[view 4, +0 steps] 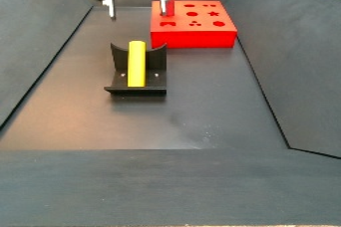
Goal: Pick up the oval object. Move up. Place the oval object on the fixture. Regrasp the oval object. Move to above the board. Insert the oval object.
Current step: Regrasp the oval object.
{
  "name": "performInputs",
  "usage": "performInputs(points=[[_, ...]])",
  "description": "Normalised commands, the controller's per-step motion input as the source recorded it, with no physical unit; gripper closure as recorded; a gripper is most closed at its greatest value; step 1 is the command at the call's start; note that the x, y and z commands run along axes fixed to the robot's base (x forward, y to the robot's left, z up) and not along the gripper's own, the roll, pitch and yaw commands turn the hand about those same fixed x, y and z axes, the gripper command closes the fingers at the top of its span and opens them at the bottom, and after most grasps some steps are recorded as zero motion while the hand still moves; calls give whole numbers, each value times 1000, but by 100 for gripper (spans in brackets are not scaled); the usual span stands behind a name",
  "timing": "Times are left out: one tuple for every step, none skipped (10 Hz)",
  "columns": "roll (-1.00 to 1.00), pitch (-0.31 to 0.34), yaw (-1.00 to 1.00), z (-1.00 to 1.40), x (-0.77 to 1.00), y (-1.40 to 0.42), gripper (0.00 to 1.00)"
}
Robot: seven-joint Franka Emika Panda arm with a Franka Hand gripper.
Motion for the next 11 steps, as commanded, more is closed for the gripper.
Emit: performInputs(points=[[78,-121,20,-1000,86,48,0],[77,-110,-5,-1000,93,41,0],[77,-90,-32,-1000,104,33,0],[76,-75,-39,-989,107,31,0],[73,-45,-47,-785,97,21,0],[73,-33,-45,-687,88,15,0],[72,-13,-31,-447,75,9,0],[71,-7,-17,-312,68,4,0],[61,6,0,-199,40,-1,0],[53,3,1,-172,8,-7,0],[53,3,3,-171,9,-5,0]])
